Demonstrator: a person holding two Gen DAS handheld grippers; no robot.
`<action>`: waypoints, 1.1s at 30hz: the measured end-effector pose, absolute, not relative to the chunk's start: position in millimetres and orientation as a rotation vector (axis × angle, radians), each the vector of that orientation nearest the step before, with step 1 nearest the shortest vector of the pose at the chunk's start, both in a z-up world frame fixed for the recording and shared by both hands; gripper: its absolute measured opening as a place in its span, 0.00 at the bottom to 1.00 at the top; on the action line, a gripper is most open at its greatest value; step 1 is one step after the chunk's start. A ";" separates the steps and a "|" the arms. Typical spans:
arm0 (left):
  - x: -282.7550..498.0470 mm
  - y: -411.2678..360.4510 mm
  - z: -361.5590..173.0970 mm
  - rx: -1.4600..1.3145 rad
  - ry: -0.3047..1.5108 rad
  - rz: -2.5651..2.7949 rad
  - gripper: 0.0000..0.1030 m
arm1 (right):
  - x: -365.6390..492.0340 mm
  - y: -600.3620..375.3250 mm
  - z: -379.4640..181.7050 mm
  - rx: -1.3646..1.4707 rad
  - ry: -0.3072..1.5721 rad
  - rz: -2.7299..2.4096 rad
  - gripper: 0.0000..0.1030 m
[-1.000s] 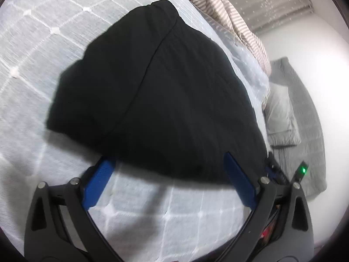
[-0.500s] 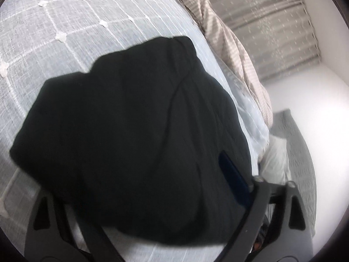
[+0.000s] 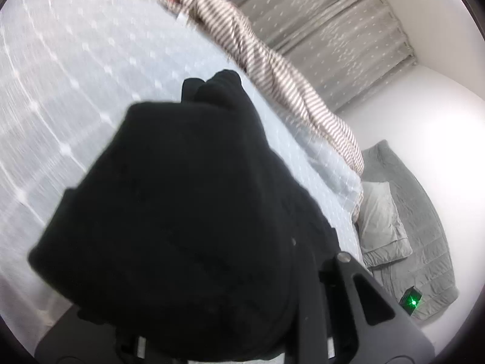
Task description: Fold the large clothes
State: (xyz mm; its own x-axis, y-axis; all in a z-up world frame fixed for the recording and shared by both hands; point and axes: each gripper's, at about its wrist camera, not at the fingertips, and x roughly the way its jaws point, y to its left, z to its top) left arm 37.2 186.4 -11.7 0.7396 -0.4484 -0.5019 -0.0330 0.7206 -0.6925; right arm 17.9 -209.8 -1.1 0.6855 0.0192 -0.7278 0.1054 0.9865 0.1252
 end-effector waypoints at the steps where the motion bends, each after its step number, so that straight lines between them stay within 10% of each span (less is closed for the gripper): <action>1: 33.1 194.1 -9.1 -0.749 0.699 -0.241 0.24 | 19.3 -204.8 1.0 0.169 0.808 -0.027 0.80; 10: 23.5 237.6 -4.2 -0.722 0.674 -0.133 0.24 | 42.7 -139.1 -2.4 0.140 0.841 0.167 0.80; 33: 25.8 52.7 65.7 -0.275 0.533 -0.515 0.27 | 64.9 -141.4 -24.9 0.169 0.973 0.297 0.84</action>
